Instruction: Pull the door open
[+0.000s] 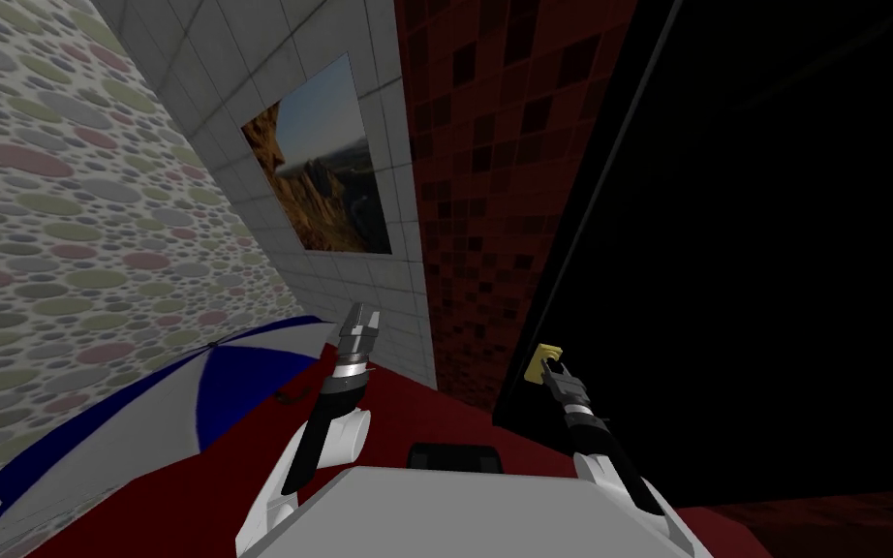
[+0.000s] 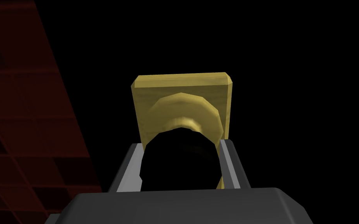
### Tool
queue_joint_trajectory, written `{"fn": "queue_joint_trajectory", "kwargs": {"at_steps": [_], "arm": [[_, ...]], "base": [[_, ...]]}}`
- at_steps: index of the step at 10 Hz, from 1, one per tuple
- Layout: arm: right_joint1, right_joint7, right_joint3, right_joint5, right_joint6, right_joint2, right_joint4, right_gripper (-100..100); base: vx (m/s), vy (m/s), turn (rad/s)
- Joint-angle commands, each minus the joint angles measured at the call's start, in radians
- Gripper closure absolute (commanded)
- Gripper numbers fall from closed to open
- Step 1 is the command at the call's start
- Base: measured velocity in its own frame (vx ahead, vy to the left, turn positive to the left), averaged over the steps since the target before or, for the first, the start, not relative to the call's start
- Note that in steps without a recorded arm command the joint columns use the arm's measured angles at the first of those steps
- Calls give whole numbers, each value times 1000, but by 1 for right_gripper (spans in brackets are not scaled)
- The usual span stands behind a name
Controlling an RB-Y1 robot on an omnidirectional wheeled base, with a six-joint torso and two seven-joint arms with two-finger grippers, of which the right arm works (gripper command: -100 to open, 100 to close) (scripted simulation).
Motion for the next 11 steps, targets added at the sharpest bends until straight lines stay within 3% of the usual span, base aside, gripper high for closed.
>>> {"fn": "queue_joint_trajectory", "kwargs": {"at_steps": [1,6,8,9,11], "arm": [[10,-16,12,2,-10,-14,1,100],[43,-80,50,6,-49,-78,-4,100],[53,-99,62,7,-60,-97,-5,100],[49,-92,58,6,-55,-91,1,100],[64,-117,74,12,-75,-117,1,100]], "base": [[-191,-20,113],[-221,-31,136],[-227,-53,142],[-103,-6,28],[-176,-36,132]]}}
